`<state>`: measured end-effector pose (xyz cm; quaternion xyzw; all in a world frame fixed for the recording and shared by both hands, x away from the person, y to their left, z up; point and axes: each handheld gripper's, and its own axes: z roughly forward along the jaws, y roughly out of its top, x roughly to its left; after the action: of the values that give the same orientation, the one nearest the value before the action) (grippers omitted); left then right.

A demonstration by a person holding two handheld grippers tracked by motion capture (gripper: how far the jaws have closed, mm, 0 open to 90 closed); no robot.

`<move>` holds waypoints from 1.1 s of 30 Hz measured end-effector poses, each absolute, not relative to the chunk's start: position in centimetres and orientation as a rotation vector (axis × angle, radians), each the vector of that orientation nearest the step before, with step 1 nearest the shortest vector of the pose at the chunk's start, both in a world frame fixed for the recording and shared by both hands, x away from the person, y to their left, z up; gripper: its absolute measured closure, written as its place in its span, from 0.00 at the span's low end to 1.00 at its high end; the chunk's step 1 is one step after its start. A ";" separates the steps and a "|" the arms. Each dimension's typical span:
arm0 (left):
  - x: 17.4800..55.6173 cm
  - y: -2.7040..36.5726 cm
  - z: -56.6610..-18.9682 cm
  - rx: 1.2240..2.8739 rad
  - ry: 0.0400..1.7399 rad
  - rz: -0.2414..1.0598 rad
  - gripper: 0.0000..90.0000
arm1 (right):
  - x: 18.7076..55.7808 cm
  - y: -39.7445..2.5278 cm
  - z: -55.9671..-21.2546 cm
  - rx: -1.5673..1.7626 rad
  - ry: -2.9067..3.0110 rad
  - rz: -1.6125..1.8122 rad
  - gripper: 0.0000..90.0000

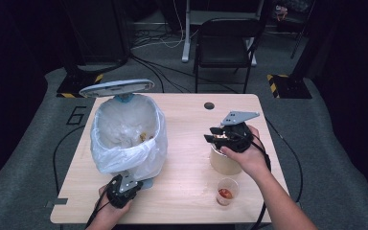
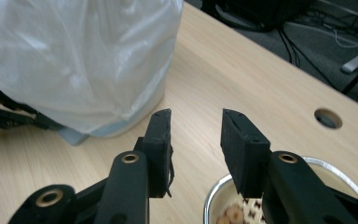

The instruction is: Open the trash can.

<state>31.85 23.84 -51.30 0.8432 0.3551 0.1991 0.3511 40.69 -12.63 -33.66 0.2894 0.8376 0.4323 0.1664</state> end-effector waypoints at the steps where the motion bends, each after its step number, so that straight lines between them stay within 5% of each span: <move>1: 31.8 23.8 -51.3 2.184 0.919 0.515 1.00 | 40.5 -12.9 -34.2 0.839 2.391 1.221 0.71; 22: 31.8 23.9 -51.3 2.195 0.914 0.523 1.00 | 40.4 -15.3 -39.7 0.934 2.399 1.193 0.77; 33: 31.8 23.8 -51.3 2.196 0.915 0.525 1.00 | 40.9 -14.9 -41.3 0.904 2.441 1.135 0.89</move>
<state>31.77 23.84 -51.25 0.8459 0.3525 0.2022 0.3455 40.90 -14.88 -41.27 0.3147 0.8498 0.3951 0.1504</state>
